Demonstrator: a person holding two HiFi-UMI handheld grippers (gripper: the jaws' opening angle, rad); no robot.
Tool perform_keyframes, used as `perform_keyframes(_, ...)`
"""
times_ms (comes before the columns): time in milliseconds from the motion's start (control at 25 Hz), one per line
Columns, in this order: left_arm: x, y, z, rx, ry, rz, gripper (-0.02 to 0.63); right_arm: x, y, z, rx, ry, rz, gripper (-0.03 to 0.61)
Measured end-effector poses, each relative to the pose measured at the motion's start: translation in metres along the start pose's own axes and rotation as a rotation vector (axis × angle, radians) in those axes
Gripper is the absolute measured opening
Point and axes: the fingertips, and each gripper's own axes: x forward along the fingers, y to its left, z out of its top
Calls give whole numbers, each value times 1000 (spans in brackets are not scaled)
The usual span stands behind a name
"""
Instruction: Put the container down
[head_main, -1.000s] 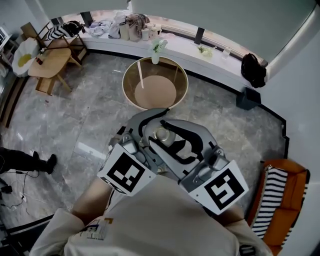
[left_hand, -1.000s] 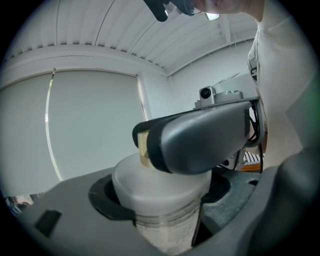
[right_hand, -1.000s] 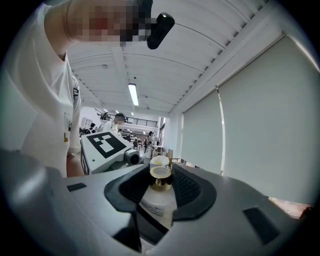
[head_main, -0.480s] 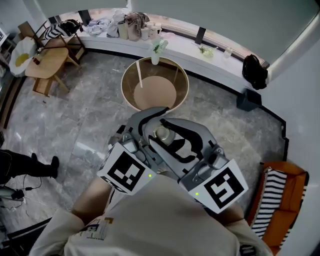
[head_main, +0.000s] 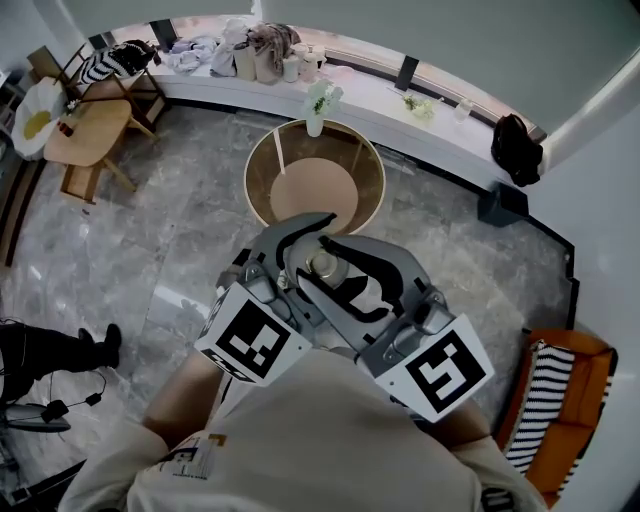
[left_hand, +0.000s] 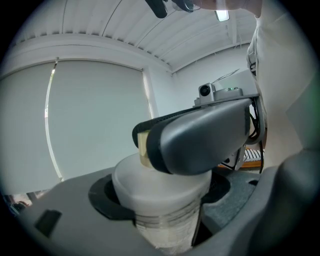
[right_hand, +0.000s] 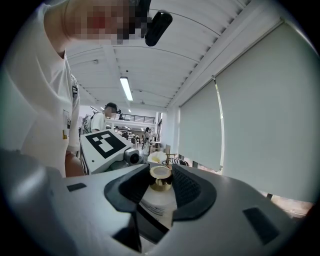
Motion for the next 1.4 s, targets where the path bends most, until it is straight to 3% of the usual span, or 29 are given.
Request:
perform_keyframes(920,19,250,-49,11,6,-113,341,221,-147,14,48,89,-93,138)
perform_keyframes(1400,31,323,-69,28,-2,-151,341,284,-195,9,47,123,-131,138)
